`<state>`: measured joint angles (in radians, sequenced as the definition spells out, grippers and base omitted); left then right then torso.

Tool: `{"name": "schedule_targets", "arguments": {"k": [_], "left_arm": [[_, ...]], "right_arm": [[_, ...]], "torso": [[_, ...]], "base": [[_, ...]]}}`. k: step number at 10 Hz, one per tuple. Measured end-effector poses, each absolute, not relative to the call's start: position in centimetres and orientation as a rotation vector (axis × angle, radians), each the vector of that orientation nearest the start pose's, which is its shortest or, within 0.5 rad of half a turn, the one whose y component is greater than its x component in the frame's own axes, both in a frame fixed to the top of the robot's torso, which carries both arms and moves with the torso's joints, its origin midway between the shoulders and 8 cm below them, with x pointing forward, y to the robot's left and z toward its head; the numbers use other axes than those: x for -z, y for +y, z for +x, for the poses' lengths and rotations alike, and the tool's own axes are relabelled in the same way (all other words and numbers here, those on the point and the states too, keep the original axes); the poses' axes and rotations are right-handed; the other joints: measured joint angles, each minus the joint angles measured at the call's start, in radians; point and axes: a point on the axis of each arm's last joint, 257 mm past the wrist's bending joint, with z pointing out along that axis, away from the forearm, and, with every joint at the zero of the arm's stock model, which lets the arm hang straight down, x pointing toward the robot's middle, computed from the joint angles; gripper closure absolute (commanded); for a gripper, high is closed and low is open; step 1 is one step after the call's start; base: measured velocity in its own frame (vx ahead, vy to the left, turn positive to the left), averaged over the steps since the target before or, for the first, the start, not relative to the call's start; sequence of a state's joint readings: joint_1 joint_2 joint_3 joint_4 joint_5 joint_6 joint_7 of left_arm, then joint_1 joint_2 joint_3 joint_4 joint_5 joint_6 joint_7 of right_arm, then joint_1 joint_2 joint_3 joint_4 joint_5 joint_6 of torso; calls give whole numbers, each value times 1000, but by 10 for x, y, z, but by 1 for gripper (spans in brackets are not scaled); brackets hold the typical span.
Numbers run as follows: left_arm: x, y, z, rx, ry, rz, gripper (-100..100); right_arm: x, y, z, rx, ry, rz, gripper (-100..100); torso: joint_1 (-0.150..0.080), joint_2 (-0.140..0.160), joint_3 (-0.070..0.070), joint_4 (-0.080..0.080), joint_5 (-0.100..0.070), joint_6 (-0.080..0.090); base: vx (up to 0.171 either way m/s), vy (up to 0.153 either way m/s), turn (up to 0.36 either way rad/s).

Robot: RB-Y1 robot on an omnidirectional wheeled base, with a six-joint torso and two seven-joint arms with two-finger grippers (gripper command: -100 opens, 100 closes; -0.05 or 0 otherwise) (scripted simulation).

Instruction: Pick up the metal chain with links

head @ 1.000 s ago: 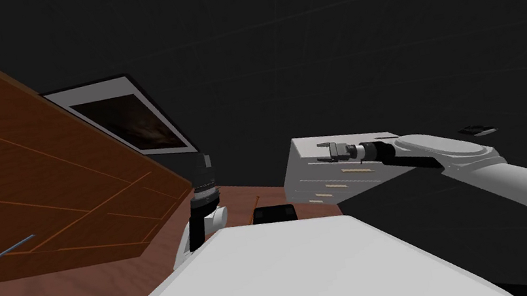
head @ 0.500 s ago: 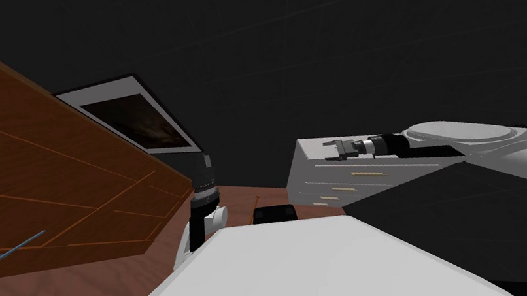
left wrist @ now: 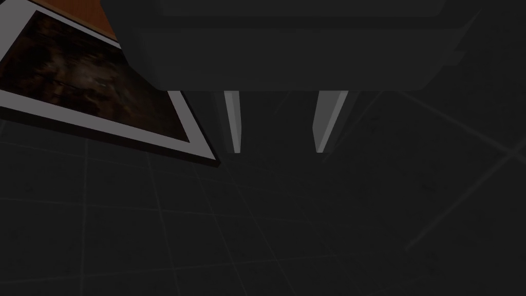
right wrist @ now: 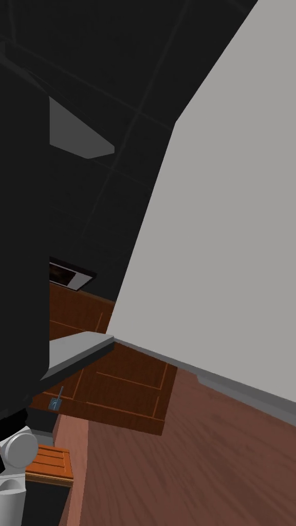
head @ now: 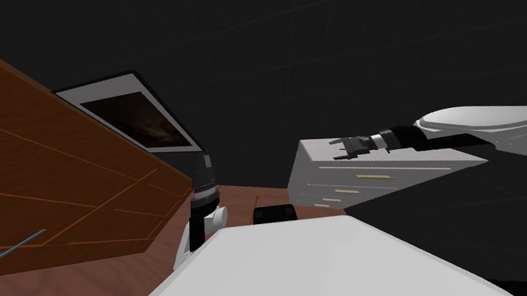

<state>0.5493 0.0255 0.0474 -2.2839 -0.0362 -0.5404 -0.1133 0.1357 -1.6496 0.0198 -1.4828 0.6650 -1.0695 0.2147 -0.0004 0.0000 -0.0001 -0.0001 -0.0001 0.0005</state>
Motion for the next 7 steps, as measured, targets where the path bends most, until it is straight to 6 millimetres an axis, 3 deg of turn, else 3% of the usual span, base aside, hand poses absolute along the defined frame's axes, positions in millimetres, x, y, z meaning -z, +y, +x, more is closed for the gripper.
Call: {"name": "schedule_targets", "arguments": {"k": [4, 5, 7], "left_arm": [[-19, 291, 331, 1112, 680, -563, 0], [-19, 291, 331, 1112, 680, -563, 0], [-19, 291, 331, 1112, 680, -563, 0]], "right_arm": [[107, -452, 378, -106, 1888, -1576, -100], [109, -469, 372, -77, 1935, -1610, -100], [107, -480, 366, -50, 1967, -1648, -100]], "torso": [[6, -6, -3, -1, 1, 0], [5, -6, -4, -2, 1, 0], [2, -2, -1, -1, 0, 0]], "base": [[85, 66, 59], [67, 36, 31], [19, 5, 19]]}}
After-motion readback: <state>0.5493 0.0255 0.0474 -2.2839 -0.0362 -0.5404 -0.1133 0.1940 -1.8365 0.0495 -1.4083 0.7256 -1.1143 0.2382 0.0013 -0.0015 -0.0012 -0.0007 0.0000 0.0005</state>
